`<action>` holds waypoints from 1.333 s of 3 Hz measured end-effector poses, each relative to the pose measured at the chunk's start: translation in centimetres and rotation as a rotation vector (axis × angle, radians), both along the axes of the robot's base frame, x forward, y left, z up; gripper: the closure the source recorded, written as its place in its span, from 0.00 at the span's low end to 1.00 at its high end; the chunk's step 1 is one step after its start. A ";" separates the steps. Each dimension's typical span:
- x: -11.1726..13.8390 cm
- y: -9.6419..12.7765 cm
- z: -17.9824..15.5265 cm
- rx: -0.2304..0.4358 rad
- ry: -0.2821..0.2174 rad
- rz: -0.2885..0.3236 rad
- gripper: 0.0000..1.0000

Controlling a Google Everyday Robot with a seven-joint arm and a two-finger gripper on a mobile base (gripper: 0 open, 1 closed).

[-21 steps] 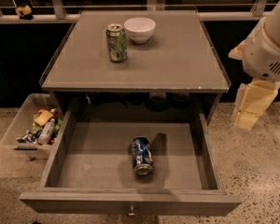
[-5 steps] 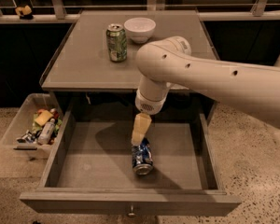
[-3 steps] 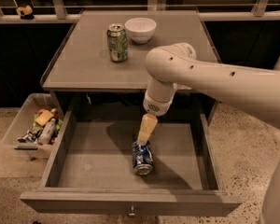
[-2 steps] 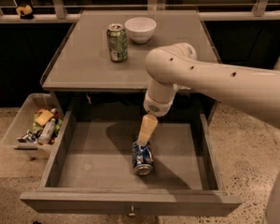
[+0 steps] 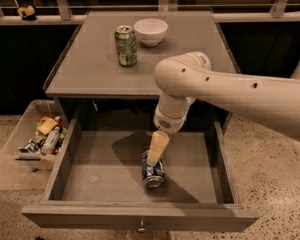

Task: Pick pepsi can from top drawer and place on counter

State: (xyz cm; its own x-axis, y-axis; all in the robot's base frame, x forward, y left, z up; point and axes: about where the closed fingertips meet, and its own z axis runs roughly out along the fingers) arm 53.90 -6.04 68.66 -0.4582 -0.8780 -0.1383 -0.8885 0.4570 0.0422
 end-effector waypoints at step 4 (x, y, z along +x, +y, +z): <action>-6.6 3.6 -1.7 0.129 -0.022 0.004 0.00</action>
Offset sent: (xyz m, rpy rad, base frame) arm -0.0844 0.0231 -0.0158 0.1625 -0.0514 0.0090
